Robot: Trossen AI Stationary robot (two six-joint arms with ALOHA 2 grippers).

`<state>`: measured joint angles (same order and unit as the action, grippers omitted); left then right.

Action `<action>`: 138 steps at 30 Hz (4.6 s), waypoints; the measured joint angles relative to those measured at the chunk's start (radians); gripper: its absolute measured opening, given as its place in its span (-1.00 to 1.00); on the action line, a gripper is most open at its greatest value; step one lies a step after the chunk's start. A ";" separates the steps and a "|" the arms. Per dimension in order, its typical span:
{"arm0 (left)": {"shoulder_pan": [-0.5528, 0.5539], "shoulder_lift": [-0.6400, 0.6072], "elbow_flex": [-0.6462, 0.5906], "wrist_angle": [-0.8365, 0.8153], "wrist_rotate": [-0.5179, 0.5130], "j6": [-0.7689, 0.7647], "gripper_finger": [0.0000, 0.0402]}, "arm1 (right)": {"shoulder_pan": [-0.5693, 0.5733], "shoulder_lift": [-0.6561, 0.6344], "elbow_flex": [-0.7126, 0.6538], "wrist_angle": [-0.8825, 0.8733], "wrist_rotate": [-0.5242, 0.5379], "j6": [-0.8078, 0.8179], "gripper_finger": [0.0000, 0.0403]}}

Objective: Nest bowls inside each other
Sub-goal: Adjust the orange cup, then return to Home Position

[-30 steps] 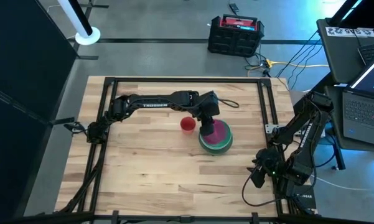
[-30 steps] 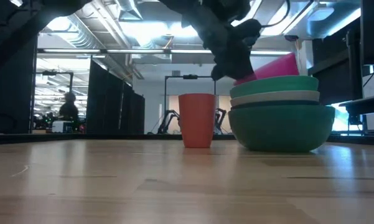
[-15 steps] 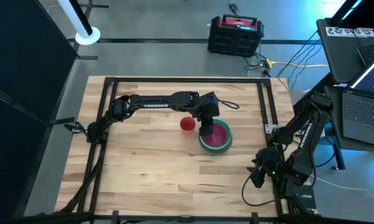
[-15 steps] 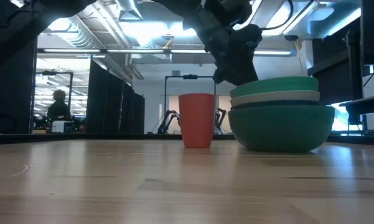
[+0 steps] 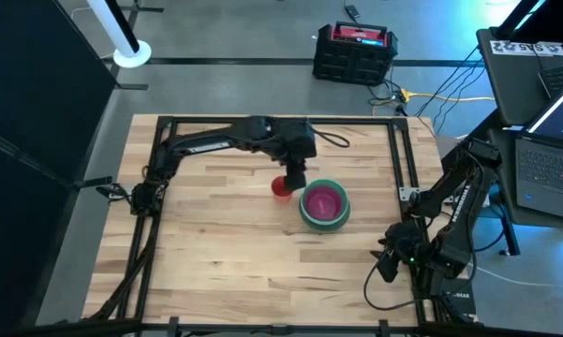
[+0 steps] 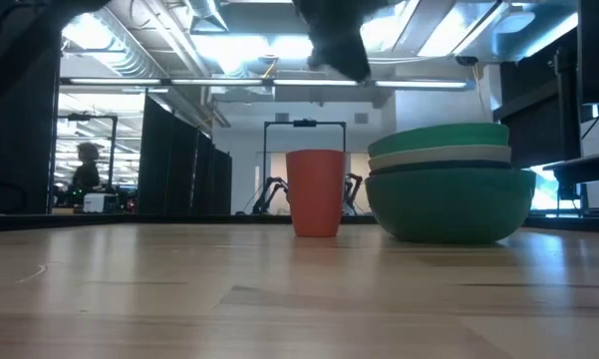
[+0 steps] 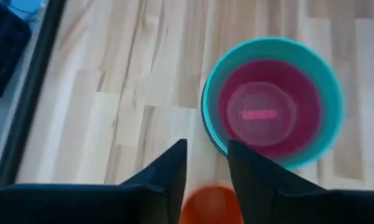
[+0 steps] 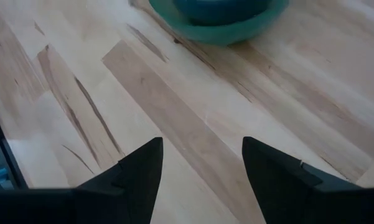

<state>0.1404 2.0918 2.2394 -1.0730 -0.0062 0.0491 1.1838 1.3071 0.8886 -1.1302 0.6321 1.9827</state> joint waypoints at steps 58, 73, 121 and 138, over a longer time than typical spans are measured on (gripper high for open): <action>-0.089 -0.084 -0.516 0.068 -0.064 0.364 -0.67 | -0.124 -0.001 0.000 0.005 0.030 -0.095 0.04; -0.118 -0.034 -0.516 0.053 -0.079 0.409 -0.99 | -0.124 -0.001 0.000 0.012 0.016 -0.095 0.04; -0.198 -0.061 -0.359 -0.142 -0.008 0.216 -0.76 | -0.124 -0.001 0.000 -0.010 0.003 -0.129 0.04; -0.168 -0.182 0.048 -0.196 -0.079 0.008 -0.99 | -0.124 -0.178 0.000 0.125 0.428 -0.450 -0.99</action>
<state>-0.0277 1.9094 2.2871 -1.2688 -0.0849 0.0569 1.0601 1.1287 0.8883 -1.0054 1.0596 1.5323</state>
